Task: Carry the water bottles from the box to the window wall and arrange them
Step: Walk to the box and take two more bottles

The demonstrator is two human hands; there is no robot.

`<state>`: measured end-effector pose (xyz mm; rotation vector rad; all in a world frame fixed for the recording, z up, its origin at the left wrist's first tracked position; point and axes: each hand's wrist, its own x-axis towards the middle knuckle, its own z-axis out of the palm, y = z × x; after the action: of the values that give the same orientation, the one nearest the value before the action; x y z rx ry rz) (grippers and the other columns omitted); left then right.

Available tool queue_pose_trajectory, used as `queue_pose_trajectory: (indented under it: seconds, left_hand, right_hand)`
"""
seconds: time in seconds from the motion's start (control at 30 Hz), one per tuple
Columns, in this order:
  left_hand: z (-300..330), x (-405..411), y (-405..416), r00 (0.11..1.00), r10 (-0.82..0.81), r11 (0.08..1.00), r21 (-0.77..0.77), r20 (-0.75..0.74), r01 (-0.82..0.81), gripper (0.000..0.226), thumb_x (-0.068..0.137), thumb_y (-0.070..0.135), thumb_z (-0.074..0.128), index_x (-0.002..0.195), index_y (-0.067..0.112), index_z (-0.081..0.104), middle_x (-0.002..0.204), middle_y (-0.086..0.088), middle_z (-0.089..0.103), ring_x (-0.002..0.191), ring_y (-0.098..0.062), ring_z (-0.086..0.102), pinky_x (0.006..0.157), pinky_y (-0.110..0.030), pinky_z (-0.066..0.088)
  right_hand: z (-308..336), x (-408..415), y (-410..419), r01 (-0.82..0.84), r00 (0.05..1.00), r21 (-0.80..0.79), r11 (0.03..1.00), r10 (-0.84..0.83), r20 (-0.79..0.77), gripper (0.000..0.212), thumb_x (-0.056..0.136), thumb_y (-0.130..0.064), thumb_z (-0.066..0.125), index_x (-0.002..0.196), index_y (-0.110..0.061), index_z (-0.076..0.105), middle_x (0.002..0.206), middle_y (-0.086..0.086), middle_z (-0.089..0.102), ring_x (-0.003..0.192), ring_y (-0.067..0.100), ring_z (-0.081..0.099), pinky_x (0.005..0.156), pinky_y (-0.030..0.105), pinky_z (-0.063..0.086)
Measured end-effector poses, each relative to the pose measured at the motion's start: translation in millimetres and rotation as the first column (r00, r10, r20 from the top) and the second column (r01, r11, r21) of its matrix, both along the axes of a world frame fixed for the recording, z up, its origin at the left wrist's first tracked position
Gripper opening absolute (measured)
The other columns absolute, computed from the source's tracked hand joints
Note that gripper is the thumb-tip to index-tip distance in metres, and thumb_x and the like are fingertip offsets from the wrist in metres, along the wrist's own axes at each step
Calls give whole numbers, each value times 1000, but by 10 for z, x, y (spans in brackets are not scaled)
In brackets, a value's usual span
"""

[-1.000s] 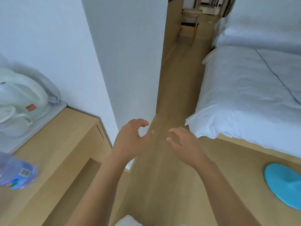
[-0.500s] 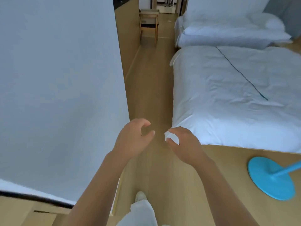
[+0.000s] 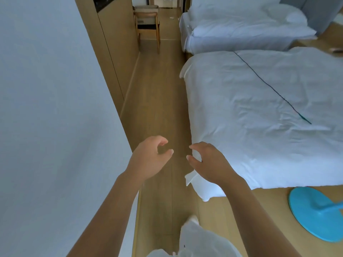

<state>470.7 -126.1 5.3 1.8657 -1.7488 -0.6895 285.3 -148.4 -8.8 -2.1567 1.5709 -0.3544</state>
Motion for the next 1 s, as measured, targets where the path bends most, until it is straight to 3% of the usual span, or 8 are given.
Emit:
queue_pose_trajectory:
  seconds: [0.3, 0.47, 0.73, 0.83, 1.0]
  left_hand:
    - [-176, 126, -1857, 997, 5, 1000, -1, 78, -5, 38, 90, 38, 57, 124, 22, 55, 126, 9, 56, 111, -7, 51, 86, -21, 38]
    - [-89, 55, -2978, 998, 31, 999, 29, 63, -33, 37, 90, 38, 57, 123, 23, 56, 126, 9, 56, 114, -9, 51, 94, -29, 43]
    - [-153, 120, -4320, 995, 99, 992, 72, 13, -100, 35, 89, 37, 58, 122, 24, 57, 124, 10, 56, 101, -5, 52, 88, -25, 42]
    - [-182, 228, -4819, 993, 121, 990, 74, 1, -120, 35, 89, 36, 59, 121, 24, 57, 123, 10, 56, 104, -7, 53, 92, -29, 43]
    - [-262, 525, -5777, 994, 107, 993, 52, 11, -108, 34, 90, 34, 58, 122, 21, 57, 124, 8, 55, 102, -4, 49, 86, -22, 37]
  right_hand:
    - [-194, 100, -1893, -48, 999, -10, 999, 48, 4, 43, 95, -37, 48, 134, -18, 48, 136, -2, 51, 124, 15, 44, 97, 23, 34]
    - [-115, 49, -3038, -74, 997, -16, 997, 74, -12, 44, 95, -38, 47, 134, -19, 48, 136, -2, 51, 124, 15, 44, 98, 25, 36]
    - [-149, 75, -4520, -111, 994, 36, 993, 111, -17, 45, 95, -38, 46, 135, -18, 47, 137, -1, 49, 125, 15, 43, 97, 23, 33]
    - [-192, 197, -5020, -124, 992, 31, 992, 125, -23, 45, 95, -38, 46, 135, -18, 47, 136, -1, 50, 124, 15, 44, 97, 23, 34]
    - [-237, 529, -5948, -124, 992, 30, 992, 125, -36, 45, 95, -38, 48, 134, -17, 48, 134, 0, 52, 122, 17, 45, 96, 25, 36]
